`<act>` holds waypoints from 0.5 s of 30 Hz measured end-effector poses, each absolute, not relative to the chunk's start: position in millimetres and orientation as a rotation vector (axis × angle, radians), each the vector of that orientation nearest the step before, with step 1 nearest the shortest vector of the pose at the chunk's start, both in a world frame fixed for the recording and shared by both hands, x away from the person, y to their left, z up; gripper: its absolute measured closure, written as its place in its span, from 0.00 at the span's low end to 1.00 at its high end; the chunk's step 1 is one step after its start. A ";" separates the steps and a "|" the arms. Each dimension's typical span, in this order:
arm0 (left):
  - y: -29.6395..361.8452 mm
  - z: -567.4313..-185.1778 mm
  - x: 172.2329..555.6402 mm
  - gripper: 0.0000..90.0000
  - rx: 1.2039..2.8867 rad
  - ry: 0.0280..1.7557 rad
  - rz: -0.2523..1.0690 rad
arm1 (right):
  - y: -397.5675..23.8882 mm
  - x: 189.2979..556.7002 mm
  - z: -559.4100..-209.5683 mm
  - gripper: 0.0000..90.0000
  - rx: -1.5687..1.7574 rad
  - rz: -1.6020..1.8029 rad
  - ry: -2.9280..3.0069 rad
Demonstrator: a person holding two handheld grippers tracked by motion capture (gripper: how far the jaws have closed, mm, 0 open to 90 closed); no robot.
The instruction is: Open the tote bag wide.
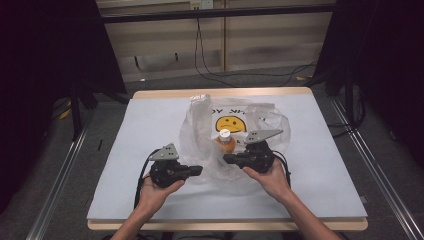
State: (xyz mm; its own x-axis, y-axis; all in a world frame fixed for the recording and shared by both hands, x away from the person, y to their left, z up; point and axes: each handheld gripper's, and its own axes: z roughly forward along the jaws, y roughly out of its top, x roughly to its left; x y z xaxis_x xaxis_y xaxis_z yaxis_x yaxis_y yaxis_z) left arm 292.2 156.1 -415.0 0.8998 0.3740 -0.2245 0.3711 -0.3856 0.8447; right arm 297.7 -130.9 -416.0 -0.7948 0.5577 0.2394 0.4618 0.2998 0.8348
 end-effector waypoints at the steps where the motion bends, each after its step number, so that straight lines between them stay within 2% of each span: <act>1: 154.1 -411.1 291.4 1.00 2.003 0.529 0.001 | -129.3 297.9 -416.0 1.00 0.961 1.526 2.456; 15: 111.7 -352.3 305.6 1.00 1.904 0.404 0.057 | -134.1 297.2 -404.7 1.00 0.957 1.521 2.409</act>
State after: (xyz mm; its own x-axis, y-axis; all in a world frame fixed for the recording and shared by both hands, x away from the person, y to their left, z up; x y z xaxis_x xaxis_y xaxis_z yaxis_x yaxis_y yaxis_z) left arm 305.6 111.7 -352.3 0.9400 0.3046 -0.1539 0.2503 -0.3086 0.9177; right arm 297.2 -134.1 -404.7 -0.7890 0.5767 0.2119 0.4393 0.2884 0.8508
